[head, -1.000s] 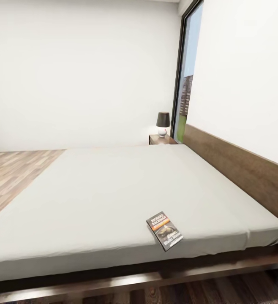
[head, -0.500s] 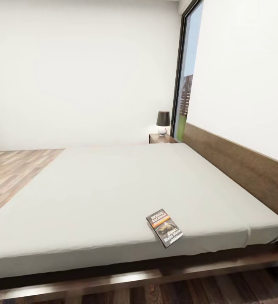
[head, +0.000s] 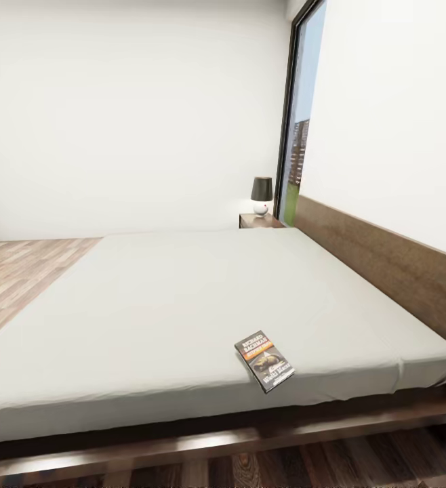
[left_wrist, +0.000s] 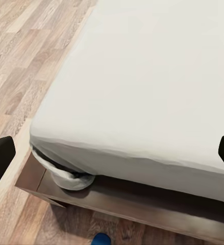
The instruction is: In the bedroom, move the book from the bed onto either nightstand, and place the two sandals side by side next to the bed.
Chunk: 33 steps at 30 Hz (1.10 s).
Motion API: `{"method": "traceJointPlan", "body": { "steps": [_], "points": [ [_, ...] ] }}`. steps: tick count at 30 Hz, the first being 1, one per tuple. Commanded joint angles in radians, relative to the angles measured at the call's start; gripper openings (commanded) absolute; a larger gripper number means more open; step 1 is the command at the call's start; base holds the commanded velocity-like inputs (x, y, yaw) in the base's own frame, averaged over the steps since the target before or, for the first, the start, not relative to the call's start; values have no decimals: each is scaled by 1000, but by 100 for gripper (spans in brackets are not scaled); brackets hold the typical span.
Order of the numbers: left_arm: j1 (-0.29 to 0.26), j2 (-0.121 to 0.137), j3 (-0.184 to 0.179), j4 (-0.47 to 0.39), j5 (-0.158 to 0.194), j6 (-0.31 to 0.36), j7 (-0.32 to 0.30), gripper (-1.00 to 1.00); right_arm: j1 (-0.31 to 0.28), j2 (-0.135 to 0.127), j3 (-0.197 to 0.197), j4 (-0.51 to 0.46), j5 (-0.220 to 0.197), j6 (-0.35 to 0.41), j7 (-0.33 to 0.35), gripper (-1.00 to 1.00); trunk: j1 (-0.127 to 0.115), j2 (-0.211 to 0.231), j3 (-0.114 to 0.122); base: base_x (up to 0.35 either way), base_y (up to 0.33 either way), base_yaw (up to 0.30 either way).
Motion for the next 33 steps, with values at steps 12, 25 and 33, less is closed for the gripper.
{"method": "traceJointPlan", "body": {
  "steps": [12,25,33],
  "points": [
    [-1,0,1,0,6,8,-1,100,-85,-34,5,-8,-12,147,8,100,11,-21,-10,0,0,0],
    [-1,0,1,-1,7,8,-1,100,-127,-41,1,-38,-15,185,-2,100,19,-35,-17,0,0,0],
    [-1,0,1,-1,7,8,-1,100,-136,-36,-1,-40,-16,211,-2,100,19,-35,-17,0,0,0]
  ]
}}
